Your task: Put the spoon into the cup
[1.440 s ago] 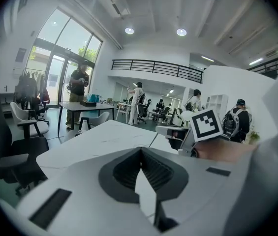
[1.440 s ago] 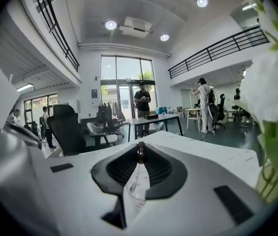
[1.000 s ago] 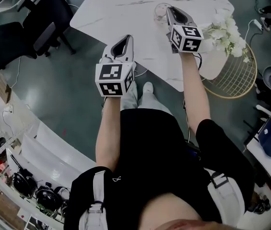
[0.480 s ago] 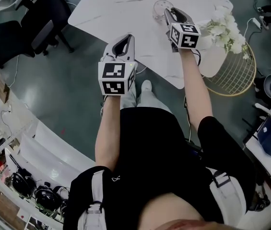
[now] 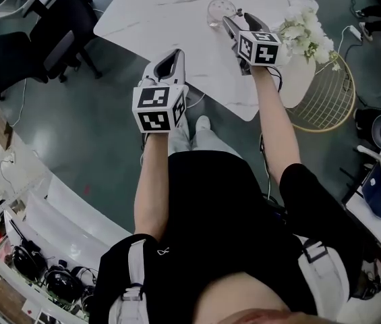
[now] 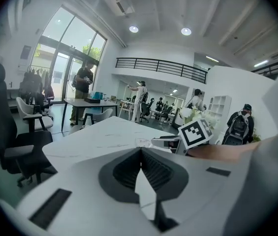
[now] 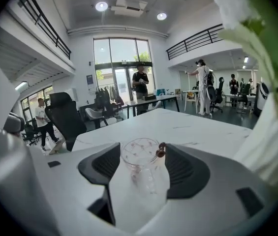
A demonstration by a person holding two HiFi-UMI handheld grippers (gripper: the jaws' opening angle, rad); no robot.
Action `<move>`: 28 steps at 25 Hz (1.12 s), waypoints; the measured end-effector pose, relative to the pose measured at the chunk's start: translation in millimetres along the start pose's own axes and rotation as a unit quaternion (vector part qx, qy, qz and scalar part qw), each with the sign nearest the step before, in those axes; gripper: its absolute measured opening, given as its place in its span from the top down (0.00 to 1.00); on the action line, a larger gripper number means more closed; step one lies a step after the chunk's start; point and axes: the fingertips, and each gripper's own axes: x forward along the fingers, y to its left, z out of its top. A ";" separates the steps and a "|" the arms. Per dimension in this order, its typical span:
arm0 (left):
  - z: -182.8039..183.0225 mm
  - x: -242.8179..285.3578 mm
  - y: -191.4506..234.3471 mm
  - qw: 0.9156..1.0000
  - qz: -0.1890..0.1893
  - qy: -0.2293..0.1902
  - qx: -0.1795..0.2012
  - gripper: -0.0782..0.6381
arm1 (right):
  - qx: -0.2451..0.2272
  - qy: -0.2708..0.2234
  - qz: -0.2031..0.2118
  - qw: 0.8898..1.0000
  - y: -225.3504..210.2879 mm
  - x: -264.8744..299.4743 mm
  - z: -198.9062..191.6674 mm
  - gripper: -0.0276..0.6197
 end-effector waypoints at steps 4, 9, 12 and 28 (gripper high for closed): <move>4.0 -2.7 -9.3 1.000 0.000 -0.017 -0.009 0.87 | -0.008 -0.052 0.005 0.999 13.1 -38.0 29.0 0.54; 22.7 -6.6 -30.7 0.998 -0.004 -0.054 -0.015 0.87 | -0.027 -0.143 0.008 0.989 40.9 -98.2 79.4 0.67; 42.3 -9.1 -47.1 0.996 -0.012 -0.086 -0.015 0.87 | -0.045 -0.181 -0.001 0.982 54.0 -135.2 96.8 0.78; 104.7 -15.3 -104.4 0.986 -0.039 -0.159 0.026 0.87 | -0.064 -0.191 -0.019 0.979 28.9 -208.1 92.2 0.95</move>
